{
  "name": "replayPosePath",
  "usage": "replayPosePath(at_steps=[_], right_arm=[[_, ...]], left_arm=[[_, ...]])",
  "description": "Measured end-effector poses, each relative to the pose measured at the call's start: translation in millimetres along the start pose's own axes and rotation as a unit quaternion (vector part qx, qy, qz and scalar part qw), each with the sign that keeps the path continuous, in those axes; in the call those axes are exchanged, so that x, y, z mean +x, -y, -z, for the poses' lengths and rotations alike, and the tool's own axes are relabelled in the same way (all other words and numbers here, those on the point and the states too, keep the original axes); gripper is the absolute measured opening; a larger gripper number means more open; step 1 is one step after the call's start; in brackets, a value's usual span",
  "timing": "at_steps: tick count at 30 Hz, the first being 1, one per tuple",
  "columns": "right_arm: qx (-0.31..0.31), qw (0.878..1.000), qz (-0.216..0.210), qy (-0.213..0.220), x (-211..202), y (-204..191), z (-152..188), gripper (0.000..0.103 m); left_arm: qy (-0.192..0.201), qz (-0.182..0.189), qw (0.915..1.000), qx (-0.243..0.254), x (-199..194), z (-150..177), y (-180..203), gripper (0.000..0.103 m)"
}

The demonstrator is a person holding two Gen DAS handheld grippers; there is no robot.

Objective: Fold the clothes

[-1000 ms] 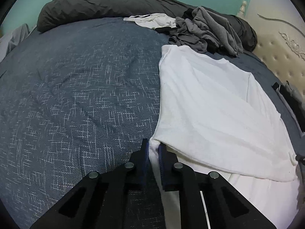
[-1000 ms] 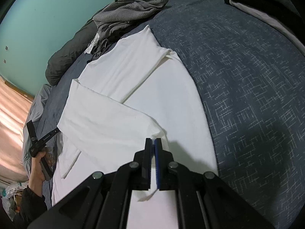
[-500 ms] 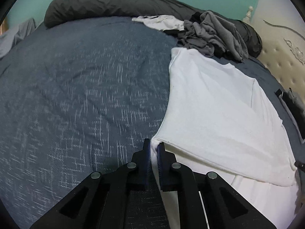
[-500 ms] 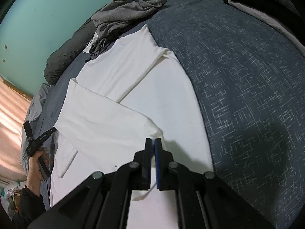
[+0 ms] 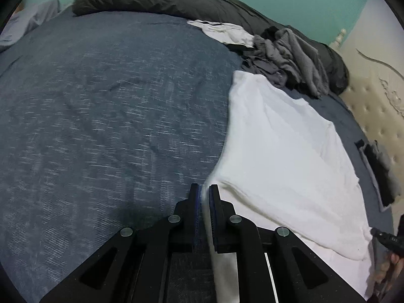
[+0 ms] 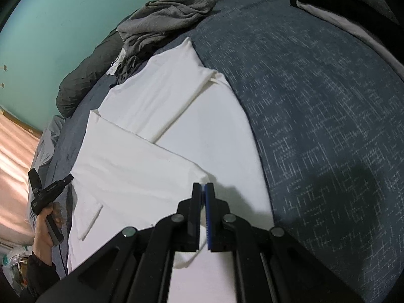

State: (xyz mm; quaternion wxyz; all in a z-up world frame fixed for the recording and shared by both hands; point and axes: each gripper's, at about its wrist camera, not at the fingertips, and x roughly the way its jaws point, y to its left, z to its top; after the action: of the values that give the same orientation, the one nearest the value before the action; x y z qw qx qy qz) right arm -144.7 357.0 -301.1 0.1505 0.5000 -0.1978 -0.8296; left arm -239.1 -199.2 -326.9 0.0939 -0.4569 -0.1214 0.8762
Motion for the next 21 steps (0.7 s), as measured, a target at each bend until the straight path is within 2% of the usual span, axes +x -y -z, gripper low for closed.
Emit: replayPosePath(at_steps=[2, 5, 7, 13, 14, 15, 16, 17, 19, 21], right_arm=[[-0.001, 1.000, -0.002, 0.005, -2, -3, -3, 0.003], [-0.009, 1.000, -0.002, 0.008, -1, -10, -7, 0.003], [-0.017, 1.000, -0.005, 0.007, 1, -16, -12, 0.003], [-0.060, 0.998, -0.028, -0.002, 31, -67, -54, 0.005], [-0.072, 0.997, -0.034, -0.005, 40, -81, -64, 0.006], [-0.084, 0.996, -0.040, -0.008, 49, -95, -74, 0.013], [-0.091, 0.995, -0.044, -0.012, 58, -108, -82, 0.024], [-0.101, 0.994, -0.045, -0.019, 67, -122, -92, 0.029], [-0.120, 0.991, -0.048, -0.033, 86, -151, -110, 0.032], [-0.128, 0.991, -0.040, -0.027, 82, -156, -116, 0.032]], left_arm=[[0.007, -0.005, 0.9999, -0.012, -5, -2, -5, 0.010], [0.015, 0.021, 0.9992, -0.032, -7, -5, -12, 0.010], [0.014, 0.028, 0.9991, -0.028, -2, -7, -9, 0.010], [0.001, 0.052, 0.9985, -0.016, 14, -8, 3, 0.011], [-0.001, 0.055, 0.9983, -0.018, 15, -8, 3, 0.011], [0.000, 0.057, 0.9982, -0.019, 16, -9, 4, 0.014], [0.000, 0.059, 0.9981, -0.020, 17, -9, 4, 0.016], [0.000, 0.060, 0.9980, -0.021, 17, -10, 4, 0.019], [0.006, 0.061, 0.9978, -0.027, 14, -12, 1, 0.020], [0.011, 0.056, 0.9979, -0.029, 10, -13, -1, 0.020]])
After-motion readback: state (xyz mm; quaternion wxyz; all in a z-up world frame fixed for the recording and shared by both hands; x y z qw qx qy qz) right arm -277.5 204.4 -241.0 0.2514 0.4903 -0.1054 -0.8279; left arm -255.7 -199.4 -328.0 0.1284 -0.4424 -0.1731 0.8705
